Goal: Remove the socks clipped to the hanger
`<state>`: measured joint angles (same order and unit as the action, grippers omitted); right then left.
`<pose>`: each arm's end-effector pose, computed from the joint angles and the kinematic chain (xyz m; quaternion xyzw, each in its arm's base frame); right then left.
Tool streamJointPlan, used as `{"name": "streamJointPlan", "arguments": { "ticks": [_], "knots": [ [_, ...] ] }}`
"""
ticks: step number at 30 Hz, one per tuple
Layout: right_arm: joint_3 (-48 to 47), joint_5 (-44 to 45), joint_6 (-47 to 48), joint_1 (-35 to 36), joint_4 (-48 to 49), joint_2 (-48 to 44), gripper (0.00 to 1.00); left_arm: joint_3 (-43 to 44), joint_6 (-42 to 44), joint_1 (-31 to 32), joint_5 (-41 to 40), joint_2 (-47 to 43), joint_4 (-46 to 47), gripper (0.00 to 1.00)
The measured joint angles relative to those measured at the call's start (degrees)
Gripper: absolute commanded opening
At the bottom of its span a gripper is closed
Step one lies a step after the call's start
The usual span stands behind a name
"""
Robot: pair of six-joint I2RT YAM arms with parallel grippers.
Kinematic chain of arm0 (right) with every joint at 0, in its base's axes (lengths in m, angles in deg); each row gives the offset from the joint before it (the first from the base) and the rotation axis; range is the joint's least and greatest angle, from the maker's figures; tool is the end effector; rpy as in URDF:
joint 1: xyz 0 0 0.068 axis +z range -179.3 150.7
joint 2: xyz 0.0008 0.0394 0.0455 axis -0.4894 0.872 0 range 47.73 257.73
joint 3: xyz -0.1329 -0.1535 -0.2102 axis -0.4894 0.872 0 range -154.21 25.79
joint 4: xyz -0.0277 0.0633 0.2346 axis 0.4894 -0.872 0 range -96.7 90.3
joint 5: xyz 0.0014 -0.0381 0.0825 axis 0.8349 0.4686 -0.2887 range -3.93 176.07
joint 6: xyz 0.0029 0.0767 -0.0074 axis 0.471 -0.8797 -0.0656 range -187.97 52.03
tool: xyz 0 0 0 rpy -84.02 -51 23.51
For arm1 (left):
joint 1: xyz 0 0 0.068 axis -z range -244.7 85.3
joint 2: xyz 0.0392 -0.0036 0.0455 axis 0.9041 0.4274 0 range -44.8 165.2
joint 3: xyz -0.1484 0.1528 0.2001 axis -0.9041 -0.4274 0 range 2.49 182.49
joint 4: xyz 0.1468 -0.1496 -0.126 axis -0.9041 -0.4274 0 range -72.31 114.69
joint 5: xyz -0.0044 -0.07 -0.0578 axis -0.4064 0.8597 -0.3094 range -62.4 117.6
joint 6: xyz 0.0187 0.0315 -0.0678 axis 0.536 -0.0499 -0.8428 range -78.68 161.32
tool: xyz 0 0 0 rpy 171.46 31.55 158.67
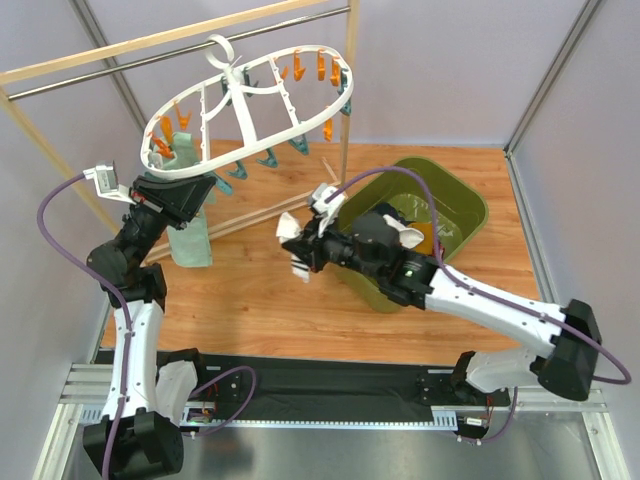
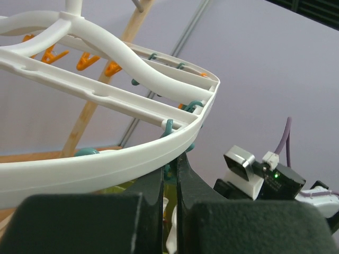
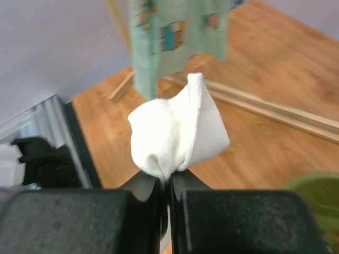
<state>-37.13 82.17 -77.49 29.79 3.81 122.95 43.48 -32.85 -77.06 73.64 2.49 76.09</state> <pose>0.1604 0.2766 0.3771 -0.3382 0.6796 0.3880 0.5227 0.1505 -0.0154 0.4416 0.0223 0.5037 -0.5650 0.6531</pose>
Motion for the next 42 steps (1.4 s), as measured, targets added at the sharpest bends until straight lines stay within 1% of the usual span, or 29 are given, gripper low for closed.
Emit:
{"name": "streamJointPlan", "arguments": {
  "ticks": [2,4,5,6,7,8,10,11,13,14,17,19,20,21,22,23,27,29,31,37,42],
  "knots": [
    [0.8,2.8,-0.3,-3.0,-4.6,-4.3,0.02,0.2,2.6,0.0,0.2,-1.2,-3.3,0.0],
    [1.0,6.1,-0.6,-7.9,-9.1,-8.9,0.03,1.0,6.4,0.0,0.1,-2.8,-8.9,0.0],
    [1.1,7.8,-0.7,-10.6,-10.7,-10.8,0.04,1.6,8.5,0.0,0.0,-3.6,-12.2,0.05],
    [1.3,9.0,-0.8,-12.8,-11.8,-12.0,0.05,2.4,10.9,0.0,-0.4,-4.3,-15.6,0.14],
    [1.6,10.5,-0.9,-15.2,-12.8,-13.2,0.07,3.3,13.4,0.0,-1.0,-5.2,-19.5,0.27],
    [2.1,11.7,-1.1,-17.7,-13.7,-14.0,0.11,4.2,15.5,0.0,-1.6,-5.9,-22.7,0.5],
    [3.2,13.1,-1.5,-21.7,-15.0,-14.1,0.18,5.7,19.6,0.1,-2.7,-7.1,-28.8,0.59],
    [3.8,13.4,-1.7,-23.1,-15.6,-13.6,0.25,6.8,21.4,0.2,-3.5,-7.7,-32.3,0.64],
    [4.6,13.8,-2.0,-25.7,-17.4,-11.4,0.37,9.0,24.6,0.2,-5.3,-8.4,-38.1,0.69],
    [4.7,14.0,-2.1,-26.7,-18.6,-10.1,0.51,10.4,26.2,0.2,-6.2,-8.6,-41.4,0.74],
    [4.6,15.9,-2.6,-28.7,-22.0,-6.7,0.7,13.5,29.8,0.2,-9.2,-8.8,-49.4,0.79],
    [3.7,17.5,-2.8,-29.0,-25.3,-5.7,0.81,14.8,31.5,0.2,-11.7,-9.2,-54.6,0.8],
    [3.3,18.0,-2.8,-29.0,-26.4,-5.6,0.91,15.6,32.4,0.2,-13.0,-9.5,-57.3,0.83],
    [2.4,18.4,-3.0,-29.0,-27.6,-5.8,0.97,16.5,33.4,0.2,-14.7,-9.8,-60.3,0.84],
    [1.5,18.7,-3.1,-29.0,-28.5,-6.1,1.0,17.3,34.0,0.2,-16.0,-10.0,-62.6,0.94],
    [0.5,19.0,-3.0,-29.0,-29.4,-6.5,1.0,18.6,34.9,0.2,-18.3,-10.2,-66.1,1.0],
    [-2.7,19.4,-3.3,-29.0,-32.3,-9.8,1.0,22.5,37.2,0.2,-24.1,-10.9,-73.9,1.0],
    [-4.2,19.0,-3.8,-29.0,-34.2,-11.3,1.0,24.0,38.2,0.2,-25.6,-11.3,-76.3,1.0],
    [-5.9,17.3,-4.5,-29.0,-35.6,-12.8,1.0,25.5,39.3,0.2,-25.3,-11.6,-77.7,1.0],
    [-5.7,8.5,-8.2,-29.0,-36.1,-19.5,1.0,29.0,40.2,0.4,-14.6,-10.8,-77.1,1.0],
    [-2.3,3.9,-11.2,-29.0,-34.5,-29.0,1.0,29.9,42.7,2.0,-8.0,-12.5,-79.0,0.99]
  ]
}}
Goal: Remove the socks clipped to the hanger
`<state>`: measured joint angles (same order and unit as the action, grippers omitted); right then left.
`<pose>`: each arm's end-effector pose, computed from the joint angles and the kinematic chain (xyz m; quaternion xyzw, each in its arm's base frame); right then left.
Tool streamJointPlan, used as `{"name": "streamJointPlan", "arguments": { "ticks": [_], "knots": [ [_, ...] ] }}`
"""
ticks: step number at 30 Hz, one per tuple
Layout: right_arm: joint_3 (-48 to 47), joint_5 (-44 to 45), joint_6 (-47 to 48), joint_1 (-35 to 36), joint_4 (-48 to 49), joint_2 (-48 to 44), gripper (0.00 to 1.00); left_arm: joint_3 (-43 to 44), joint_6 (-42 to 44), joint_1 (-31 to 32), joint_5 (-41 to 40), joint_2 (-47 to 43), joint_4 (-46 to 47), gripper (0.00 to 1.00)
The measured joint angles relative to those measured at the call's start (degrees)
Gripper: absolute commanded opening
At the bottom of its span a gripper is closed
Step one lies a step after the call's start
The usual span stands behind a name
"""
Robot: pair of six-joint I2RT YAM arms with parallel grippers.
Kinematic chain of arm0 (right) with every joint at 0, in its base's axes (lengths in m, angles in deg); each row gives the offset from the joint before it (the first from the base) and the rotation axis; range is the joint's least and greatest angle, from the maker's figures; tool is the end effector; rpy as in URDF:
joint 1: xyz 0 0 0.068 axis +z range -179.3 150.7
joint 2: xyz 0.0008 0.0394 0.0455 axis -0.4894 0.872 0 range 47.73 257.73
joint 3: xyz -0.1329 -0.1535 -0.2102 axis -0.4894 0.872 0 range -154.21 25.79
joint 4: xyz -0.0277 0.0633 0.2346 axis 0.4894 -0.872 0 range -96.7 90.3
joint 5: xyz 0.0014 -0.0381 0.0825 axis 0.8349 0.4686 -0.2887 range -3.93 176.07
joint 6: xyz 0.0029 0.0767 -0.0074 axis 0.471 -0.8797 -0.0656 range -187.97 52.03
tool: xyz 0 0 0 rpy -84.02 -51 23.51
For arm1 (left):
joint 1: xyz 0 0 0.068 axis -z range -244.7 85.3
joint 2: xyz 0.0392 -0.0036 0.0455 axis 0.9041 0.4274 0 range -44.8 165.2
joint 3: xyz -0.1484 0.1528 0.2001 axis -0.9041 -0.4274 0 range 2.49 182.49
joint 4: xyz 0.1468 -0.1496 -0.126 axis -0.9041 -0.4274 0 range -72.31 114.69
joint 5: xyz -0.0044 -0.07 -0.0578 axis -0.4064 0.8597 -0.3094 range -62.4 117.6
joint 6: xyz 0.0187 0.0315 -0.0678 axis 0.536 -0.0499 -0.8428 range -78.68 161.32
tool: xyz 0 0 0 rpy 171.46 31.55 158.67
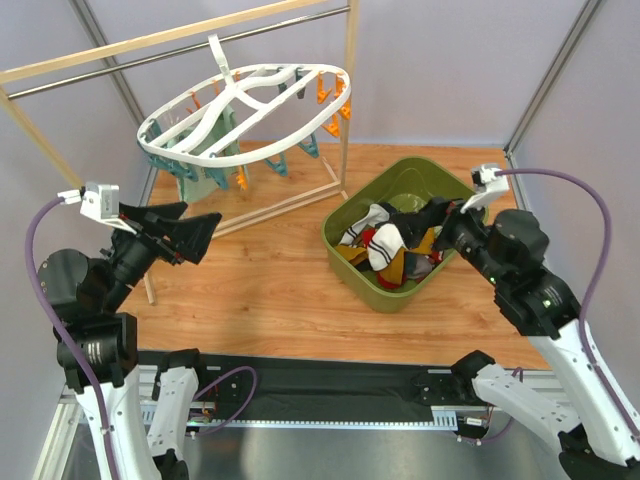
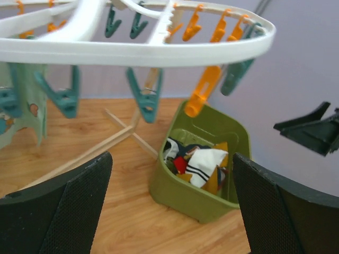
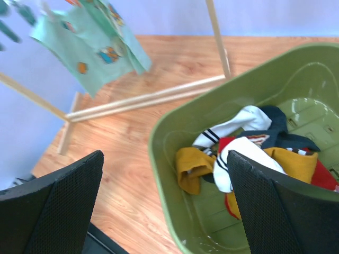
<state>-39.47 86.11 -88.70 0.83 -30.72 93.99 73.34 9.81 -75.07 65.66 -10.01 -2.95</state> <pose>0.1342 0.0778 0.4202 -0.0635 0.7747 0.2700 0.5683 0.0654 -0.0292 0.4760 0.0098 0.6650 -0.3407 0.6645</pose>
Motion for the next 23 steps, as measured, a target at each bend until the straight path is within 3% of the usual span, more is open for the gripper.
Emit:
{"name": "streamJointPlan", "arguments": {
  "ticks": [5,12,23],
  "knots": [
    [-0.9,-1.1,-2.2,0.0,-0.7,-5.1,1.0,-1.6,1.6,2.5,6.8,-4.9,-1.4,0.99],
    [-2.3,-1.7,-4.5,0.0,-4.5,-5.3,1.0,-12.1,0.8,6.4,12.1,-10.0,-0.6,1.0],
    [-1.9,-1.8,-4.5,0.0,-7.2,-6.4,1.0,-14.9,-1.0,6.5,12.9,-9.9,2.2,1.0]
  ]
}}
